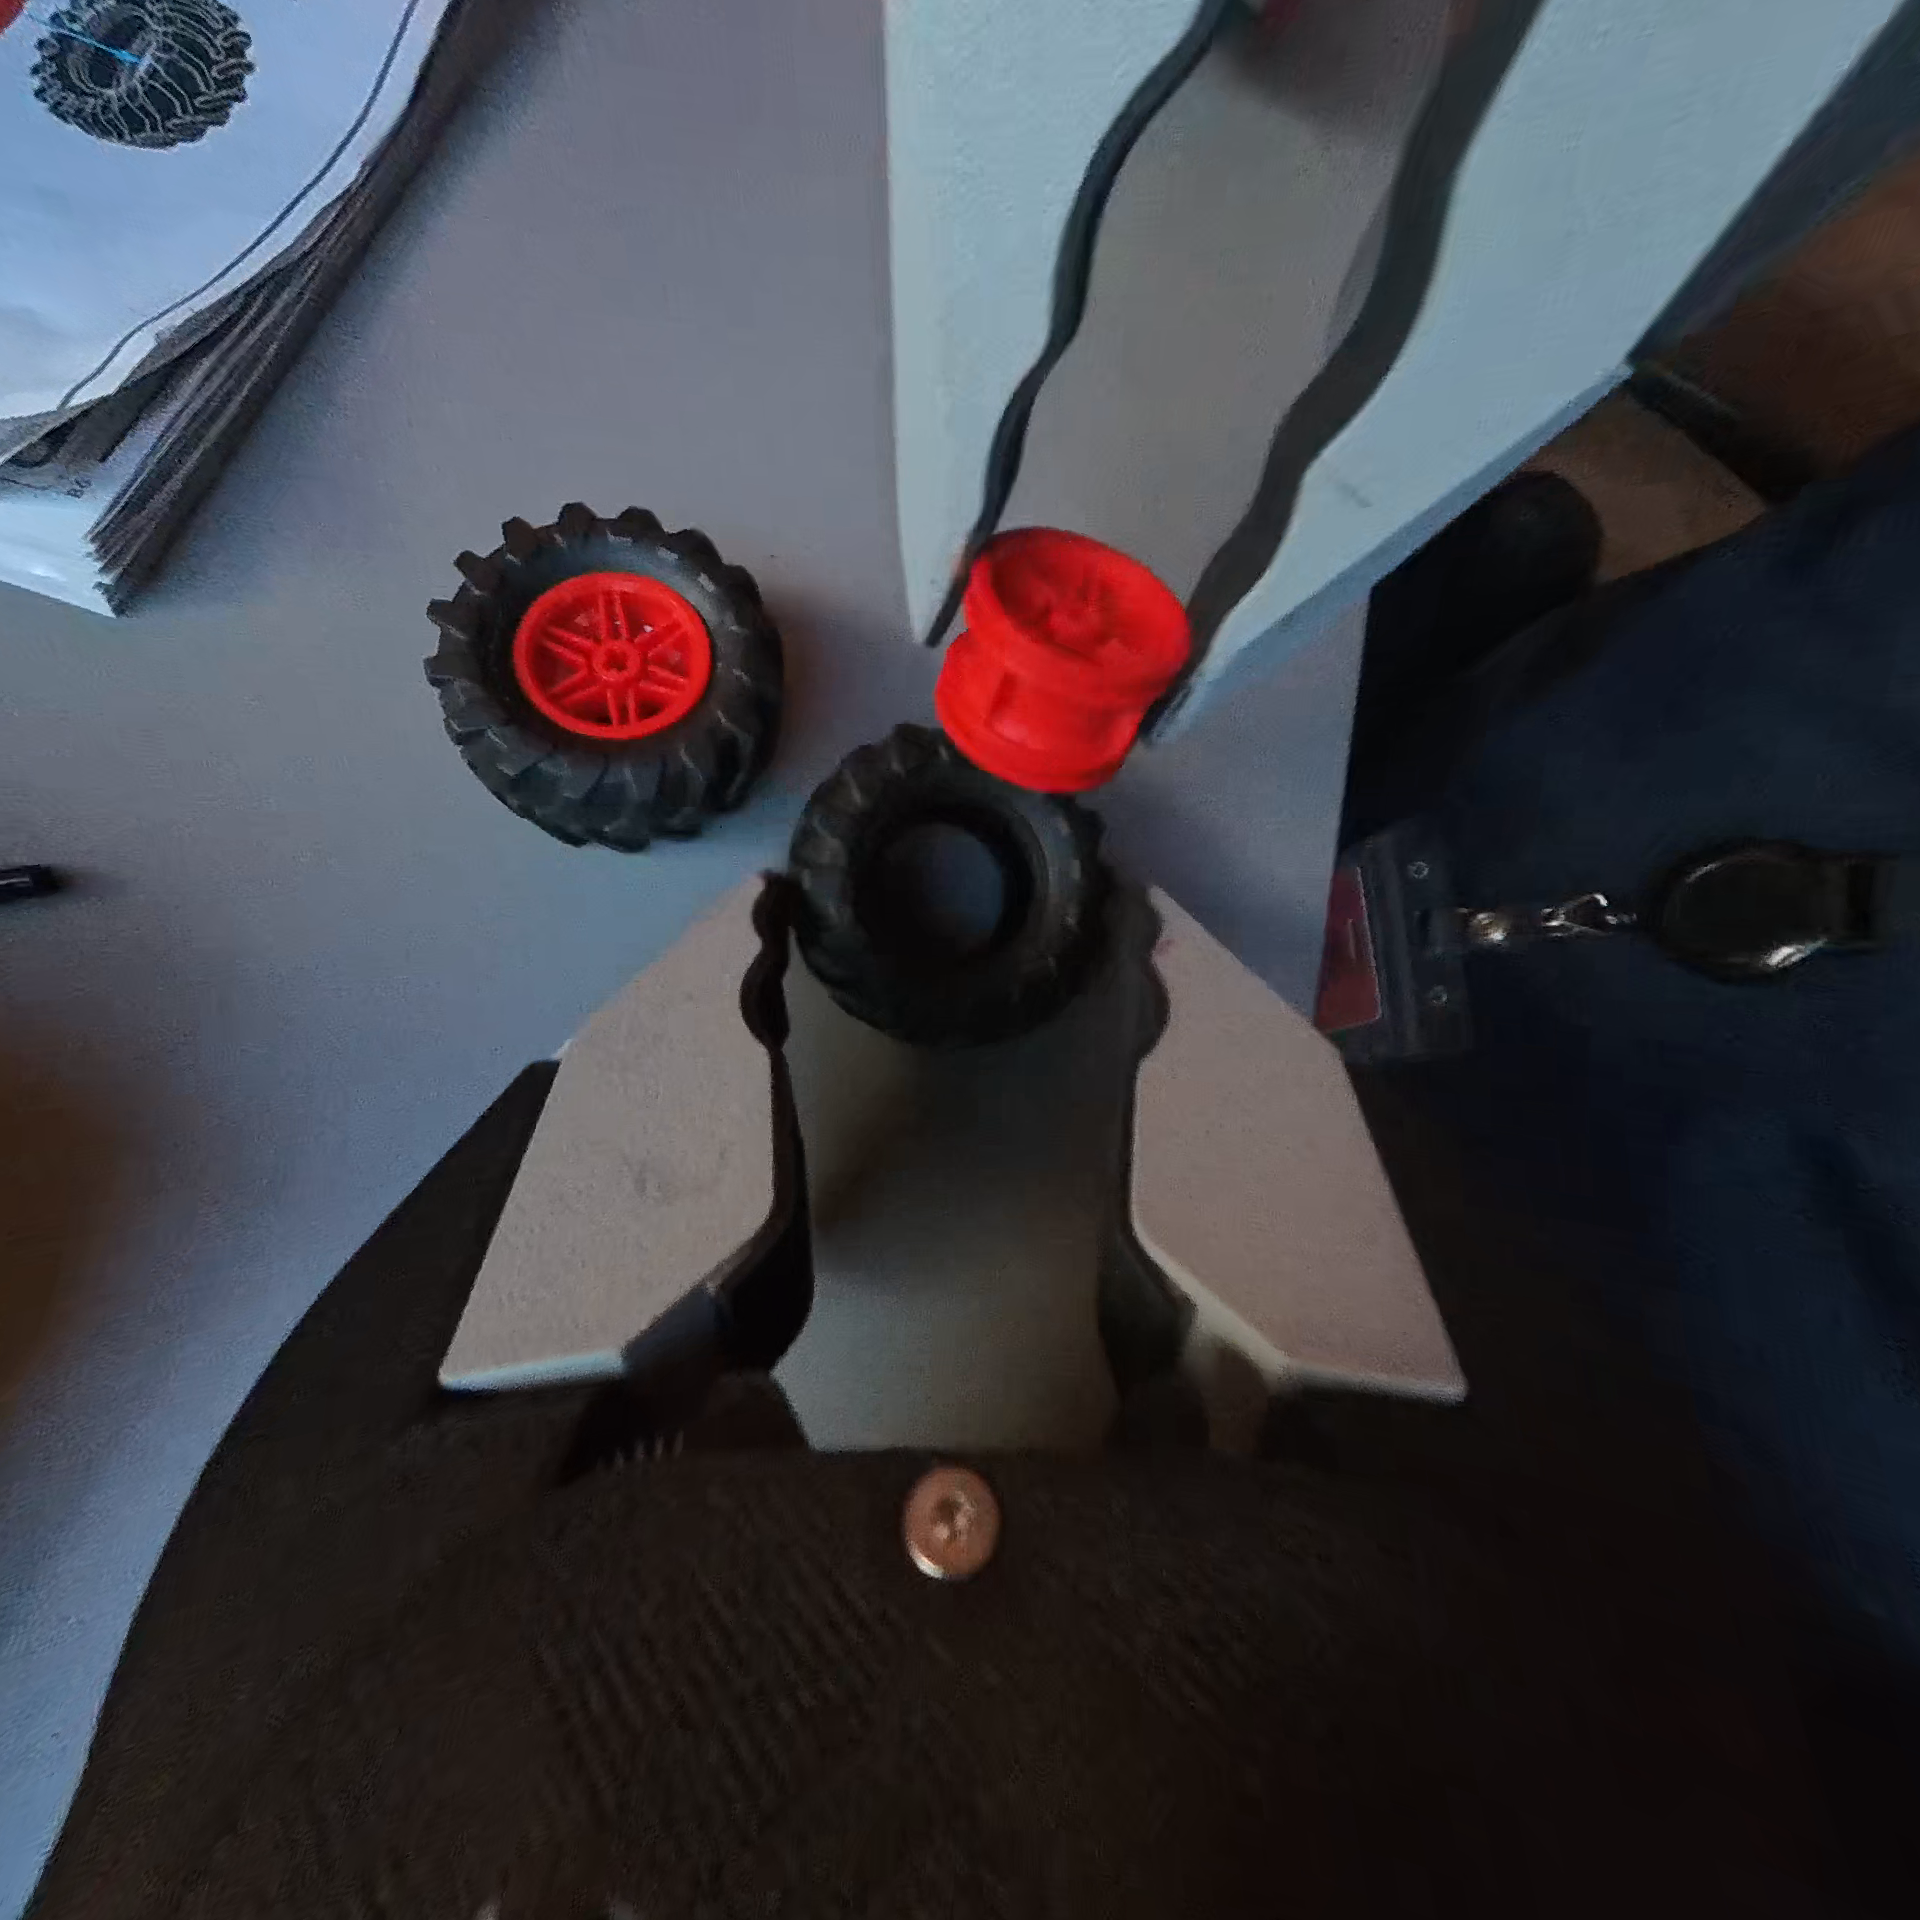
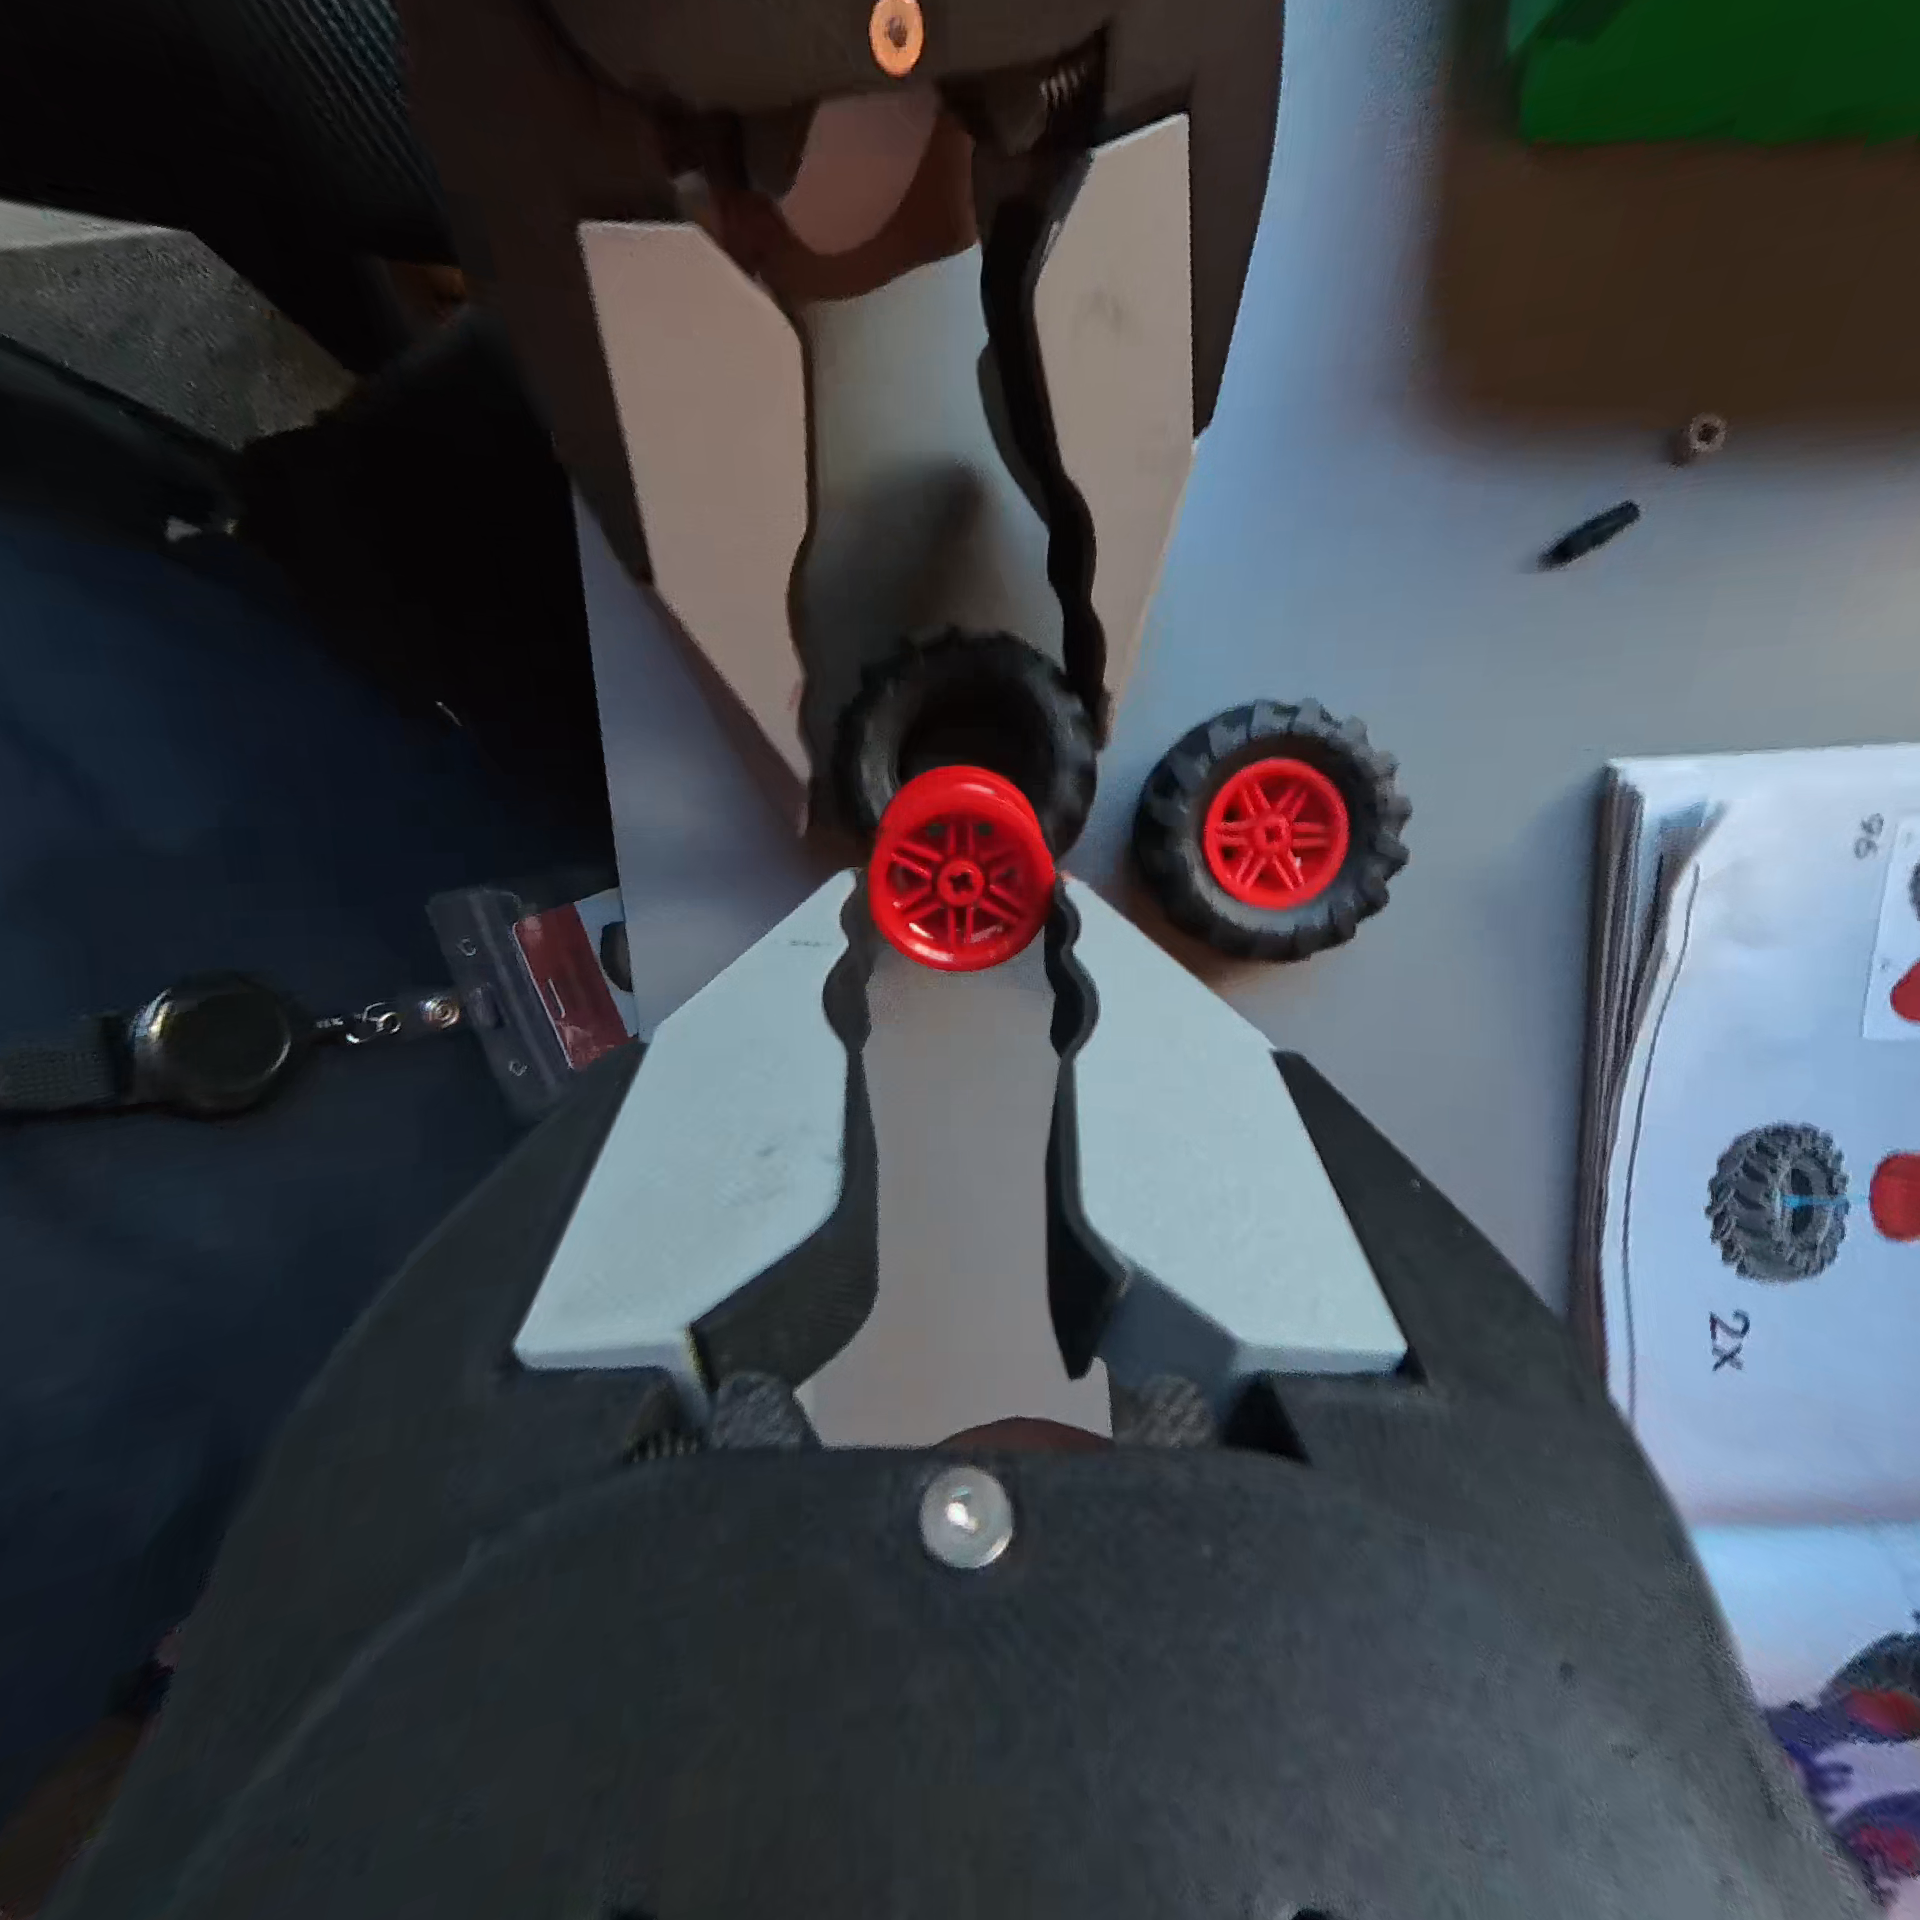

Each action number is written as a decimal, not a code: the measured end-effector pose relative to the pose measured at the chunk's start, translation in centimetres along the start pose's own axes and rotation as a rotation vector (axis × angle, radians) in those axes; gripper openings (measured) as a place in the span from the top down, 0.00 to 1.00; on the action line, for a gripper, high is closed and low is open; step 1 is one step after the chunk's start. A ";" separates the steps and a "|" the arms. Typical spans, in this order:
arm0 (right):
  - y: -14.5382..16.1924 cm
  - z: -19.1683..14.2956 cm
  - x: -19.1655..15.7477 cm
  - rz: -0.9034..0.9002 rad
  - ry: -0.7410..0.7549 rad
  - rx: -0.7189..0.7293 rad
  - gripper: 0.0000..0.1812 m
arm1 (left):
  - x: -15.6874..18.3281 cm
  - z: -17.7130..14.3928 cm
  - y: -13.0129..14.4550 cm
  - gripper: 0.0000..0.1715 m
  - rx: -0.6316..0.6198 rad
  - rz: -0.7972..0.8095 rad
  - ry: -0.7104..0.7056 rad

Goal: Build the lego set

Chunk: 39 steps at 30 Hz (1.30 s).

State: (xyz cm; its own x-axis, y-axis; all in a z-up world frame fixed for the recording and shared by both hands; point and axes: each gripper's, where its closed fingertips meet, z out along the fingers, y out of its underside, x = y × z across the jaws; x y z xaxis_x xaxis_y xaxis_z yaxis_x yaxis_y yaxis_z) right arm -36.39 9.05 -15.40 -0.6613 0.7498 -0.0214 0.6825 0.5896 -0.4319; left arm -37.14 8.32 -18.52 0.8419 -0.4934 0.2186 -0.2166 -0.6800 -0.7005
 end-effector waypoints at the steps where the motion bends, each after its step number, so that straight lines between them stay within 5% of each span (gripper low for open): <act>1: -0.3 0.4 0.0 -0.014 -0.003 -0.011 0.84 | 0.1 0.0 0.0 0.63 0.013 0.003 -0.009; 8: -1.2 1.7 -0.2 -0.100 -0.021 -0.116 0.84 | 0.7 -2.5 -0.3 0.64 0.086 0.007 -0.075; 14: -0.8 2.2 0.3 -0.156 -0.014 -0.230 0.84 | 0.8 -3.8 -2.0 0.76 0.237 0.026 -0.068; 25: -0.1 1.4 -0.2 -0.160 -0.099 -0.237 0.77 | 0.4 -2.3 -0.8 0.90 0.170 0.064 -0.036; 27: -0.6 0.5 -0.1 -0.158 -0.088 -0.187 0.86 | 0.3 -2.2 -0.5 0.97 0.142 0.083 -0.048; 34: -1.7 0.9 0.1 -0.118 -0.066 -0.076 0.92 | 0.4 -2.7 -0.9 0.84 0.179 0.037 -0.033; 39: -1.9 1.1 0.4 -0.096 -0.072 -0.023 0.94 | 0.4 -2.4 -1.1 0.86 0.183 0.064 -0.067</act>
State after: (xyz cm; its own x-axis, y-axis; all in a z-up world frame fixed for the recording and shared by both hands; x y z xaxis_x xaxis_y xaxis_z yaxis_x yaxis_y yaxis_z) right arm -38.33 7.88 -15.60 -0.7437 0.6669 -0.0459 0.6218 0.6649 -0.4139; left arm -37.78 7.57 -16.08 0.8617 -0.4911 0.1277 -0.1830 -0.5355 -0.8245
